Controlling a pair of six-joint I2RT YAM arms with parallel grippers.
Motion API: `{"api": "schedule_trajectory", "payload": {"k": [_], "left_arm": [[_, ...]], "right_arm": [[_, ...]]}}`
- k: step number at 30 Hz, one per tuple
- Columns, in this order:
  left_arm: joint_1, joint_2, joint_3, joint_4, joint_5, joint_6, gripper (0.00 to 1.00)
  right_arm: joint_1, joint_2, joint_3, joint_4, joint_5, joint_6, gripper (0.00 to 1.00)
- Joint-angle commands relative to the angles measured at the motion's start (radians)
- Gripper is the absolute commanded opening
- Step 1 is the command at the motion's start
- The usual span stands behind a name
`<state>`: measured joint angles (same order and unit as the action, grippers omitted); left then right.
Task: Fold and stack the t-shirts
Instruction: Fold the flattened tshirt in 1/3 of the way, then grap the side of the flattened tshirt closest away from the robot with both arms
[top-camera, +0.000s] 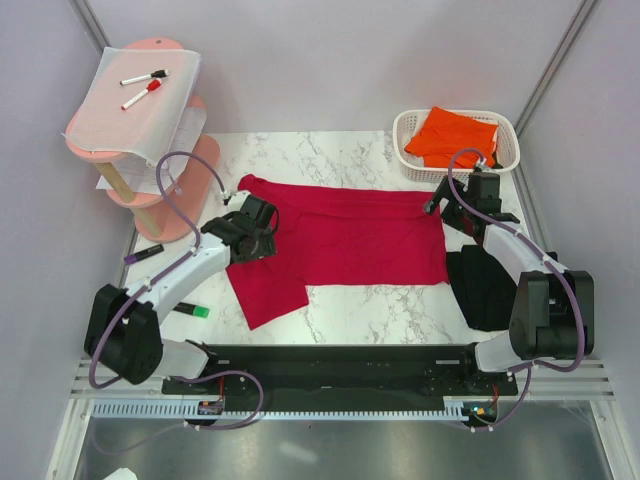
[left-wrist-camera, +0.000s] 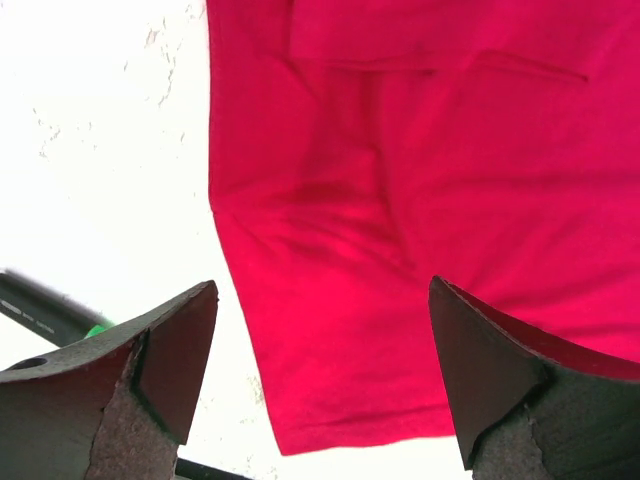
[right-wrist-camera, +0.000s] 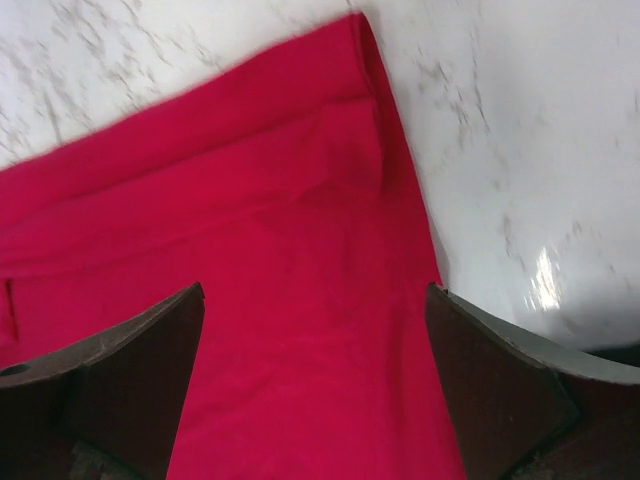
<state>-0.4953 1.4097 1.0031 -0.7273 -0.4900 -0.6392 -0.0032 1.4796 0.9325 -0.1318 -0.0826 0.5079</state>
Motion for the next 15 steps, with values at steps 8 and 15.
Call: {"api": "schedule_trajectory", "payload": {"k": [8, 15], "left_arm": [[-0.003, -0.216, -0.218, 0.078, 0.123, -0.094, 0.92], [-0.006, -0.196, -0.267, 0.077, 0.156, -0.120, 0.92]], "right_arm": [[-0.004, -0.185, -0.210, -0.100, -0.003, 0.057, 0.95], [-0.004, -0.268, -0.282, -0.158, -0.014, 0.081, 0.82]]}}
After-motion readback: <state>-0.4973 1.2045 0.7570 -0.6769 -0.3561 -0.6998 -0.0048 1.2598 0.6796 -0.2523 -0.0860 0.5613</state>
